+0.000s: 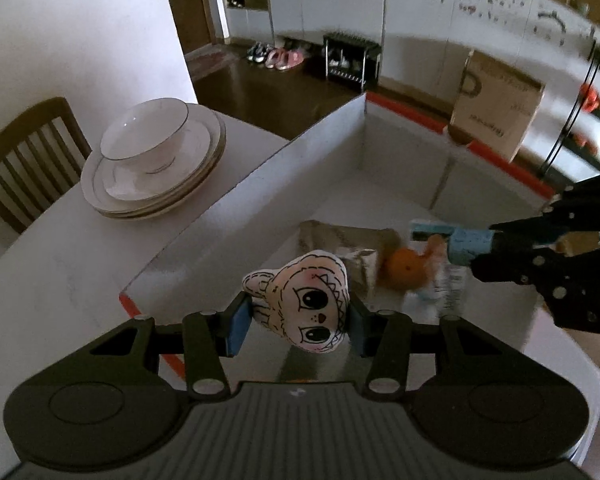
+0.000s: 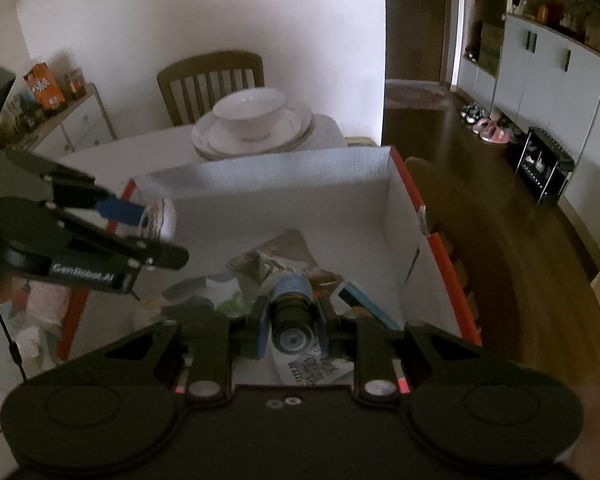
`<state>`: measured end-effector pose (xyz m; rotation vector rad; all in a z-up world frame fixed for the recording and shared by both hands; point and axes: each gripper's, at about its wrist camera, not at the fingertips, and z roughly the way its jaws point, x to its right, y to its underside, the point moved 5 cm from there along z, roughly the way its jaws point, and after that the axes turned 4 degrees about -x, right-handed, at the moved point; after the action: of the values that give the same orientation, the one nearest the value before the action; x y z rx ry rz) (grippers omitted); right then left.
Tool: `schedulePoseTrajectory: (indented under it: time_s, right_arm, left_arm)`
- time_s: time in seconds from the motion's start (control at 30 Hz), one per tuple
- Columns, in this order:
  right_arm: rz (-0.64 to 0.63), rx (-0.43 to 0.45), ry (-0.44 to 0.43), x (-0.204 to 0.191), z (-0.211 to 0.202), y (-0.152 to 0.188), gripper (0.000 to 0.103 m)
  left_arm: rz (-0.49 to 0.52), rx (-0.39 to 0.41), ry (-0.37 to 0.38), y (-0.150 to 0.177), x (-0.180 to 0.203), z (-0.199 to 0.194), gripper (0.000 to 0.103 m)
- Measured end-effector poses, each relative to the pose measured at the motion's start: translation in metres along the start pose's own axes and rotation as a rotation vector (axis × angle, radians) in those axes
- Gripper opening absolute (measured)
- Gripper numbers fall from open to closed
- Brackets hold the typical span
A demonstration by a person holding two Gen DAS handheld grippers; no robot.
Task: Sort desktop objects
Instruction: 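Open both grippers to drop the plush and bottle into the box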
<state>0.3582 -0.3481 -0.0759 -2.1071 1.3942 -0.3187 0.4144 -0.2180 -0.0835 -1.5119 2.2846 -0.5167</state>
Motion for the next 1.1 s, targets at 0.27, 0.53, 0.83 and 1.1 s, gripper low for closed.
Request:
schedulePoseTrajectory:
  time_s: [0.27,0.53,0.83,1.1]
  right_arm:
    - [-0.041,-0.078,-0.018,0.001,0.032,-0.001,0.023]
    - [-0.079,-0.127,-0.026,-0.005,0.052,-0.002,0.023]
    - [-0.101,-0.164,-0.031,-0.008,0.067,0.002,0.023]
    - [-0.109,-0.177,-0.028,-0.01,0.069,0.005,0.027]
  left_arm:
    - [0.019,-0.095,-0.017,-0.008,-0.005,0.036,0.048]
    - [0.051,-0.158,-0.012,-0.009,-0.002,0.057,0.048]
    - [0.063,-0.217,0.002,-0.011,-0.001,0.07,0.049]
    - [0.036,-0.25,0.023,-0.012,-0.003,0.076,0.05]
